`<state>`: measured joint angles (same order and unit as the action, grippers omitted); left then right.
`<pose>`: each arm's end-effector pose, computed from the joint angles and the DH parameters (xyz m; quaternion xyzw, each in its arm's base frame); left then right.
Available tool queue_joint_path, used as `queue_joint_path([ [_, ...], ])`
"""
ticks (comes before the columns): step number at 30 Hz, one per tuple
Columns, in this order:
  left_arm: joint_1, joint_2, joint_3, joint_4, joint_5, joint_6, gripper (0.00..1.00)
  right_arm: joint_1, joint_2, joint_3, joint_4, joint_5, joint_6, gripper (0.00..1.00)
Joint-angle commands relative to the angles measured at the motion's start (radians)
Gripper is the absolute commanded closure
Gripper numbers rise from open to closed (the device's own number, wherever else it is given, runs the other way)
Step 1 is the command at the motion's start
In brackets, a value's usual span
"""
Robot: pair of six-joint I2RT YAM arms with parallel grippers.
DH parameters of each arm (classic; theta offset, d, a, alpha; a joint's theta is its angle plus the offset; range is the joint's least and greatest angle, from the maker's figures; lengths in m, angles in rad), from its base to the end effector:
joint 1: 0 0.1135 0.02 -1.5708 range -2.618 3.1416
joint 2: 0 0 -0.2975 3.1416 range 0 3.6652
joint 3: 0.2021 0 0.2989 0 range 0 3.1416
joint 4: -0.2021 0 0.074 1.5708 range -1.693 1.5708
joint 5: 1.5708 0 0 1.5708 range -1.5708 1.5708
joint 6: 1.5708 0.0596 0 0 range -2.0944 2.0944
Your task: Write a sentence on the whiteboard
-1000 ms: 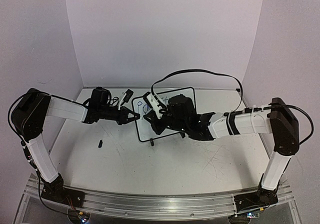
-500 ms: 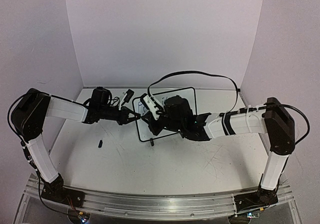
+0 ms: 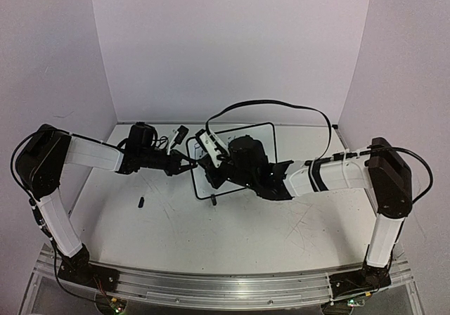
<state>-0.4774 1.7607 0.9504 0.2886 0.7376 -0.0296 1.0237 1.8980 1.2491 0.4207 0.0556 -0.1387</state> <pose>0.3580 -0.2304 0.1760 0.3553 0.7471 -0.4192 0.3740 0.2709 0.4383 0.2359 -0.4153 0.6637 0.2466 0.5712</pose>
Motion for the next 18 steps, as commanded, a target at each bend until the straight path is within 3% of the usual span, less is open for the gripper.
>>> queue_joint_path([
  [1,0.025,-0.001,0.003,-0.037,-0.276,0.076,1.00,0.004,0.011,0.015,0.053,0.056,0.008,1.00],
  [18,0.025,0.010,0.012,-0.043,-0.275,0.078,1.00,0.005,-0.040,-0.064,0.042,0.057,-0.013,1.00],
])
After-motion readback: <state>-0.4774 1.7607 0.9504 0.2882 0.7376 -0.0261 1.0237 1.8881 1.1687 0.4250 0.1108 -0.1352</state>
